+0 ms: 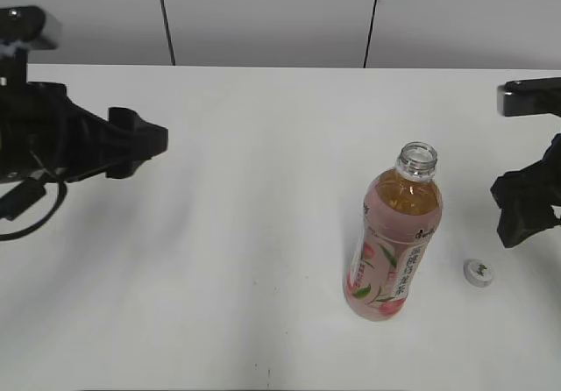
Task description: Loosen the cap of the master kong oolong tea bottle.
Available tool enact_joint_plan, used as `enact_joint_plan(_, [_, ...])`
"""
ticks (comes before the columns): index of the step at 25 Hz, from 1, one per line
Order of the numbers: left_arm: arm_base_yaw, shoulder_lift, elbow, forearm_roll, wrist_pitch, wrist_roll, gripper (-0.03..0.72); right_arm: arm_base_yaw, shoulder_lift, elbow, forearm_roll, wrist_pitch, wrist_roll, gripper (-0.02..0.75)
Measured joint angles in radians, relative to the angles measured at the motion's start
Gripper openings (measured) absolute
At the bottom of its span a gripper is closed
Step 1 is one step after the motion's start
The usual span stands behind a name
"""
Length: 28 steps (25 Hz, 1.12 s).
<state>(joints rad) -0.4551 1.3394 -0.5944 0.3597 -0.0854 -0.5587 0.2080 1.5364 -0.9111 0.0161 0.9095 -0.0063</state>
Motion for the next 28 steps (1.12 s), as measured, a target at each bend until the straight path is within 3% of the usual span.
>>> enact_joint_plan(7, [0.007, -0.201, 0.000, -0.016, 0.217, 0.004, 0.442, 0.000, -0.075, 0.008, 0.000, 0.018, -0.003, 0.554])
enact_joint_plan(9, [0.007, -0.269, 0.000, -0.107, 0.305, 0.082, 0.440, 0.000, -0.113, 0.027, 0.000, 0.034, -0.003, 0.554])
enact_joint_plan(12, [0.007, -0.385, 0.000, -0.317, 0.447, 0.290, 0.440, 0.000, -0.184, 0.077, 0.000, 0.057, -0.003, 0.554])
enact_joint_plan(15, [0.007, -0.512, 0.000, -0.419, 0.588, 0.386, 0.440, 0.000, -0.274, 0.137, 0.000, 0.086, -0.004, 0.554])
enact_joint_plan(23, [0.007, -0.850, 0.000, -0.442, 0.980, 0.412, 0.440, 0.000, -0.582, 0.185, 0.000, 0.227, -0.005, 0.554])
enact_joint_plan(28, [0.007, -0.990, 0.000, -0.360, 1.152, 0.413, 0.438, 0.000, -0.791, 0.200, 0.001, 0.288, 0.006, 0.554])
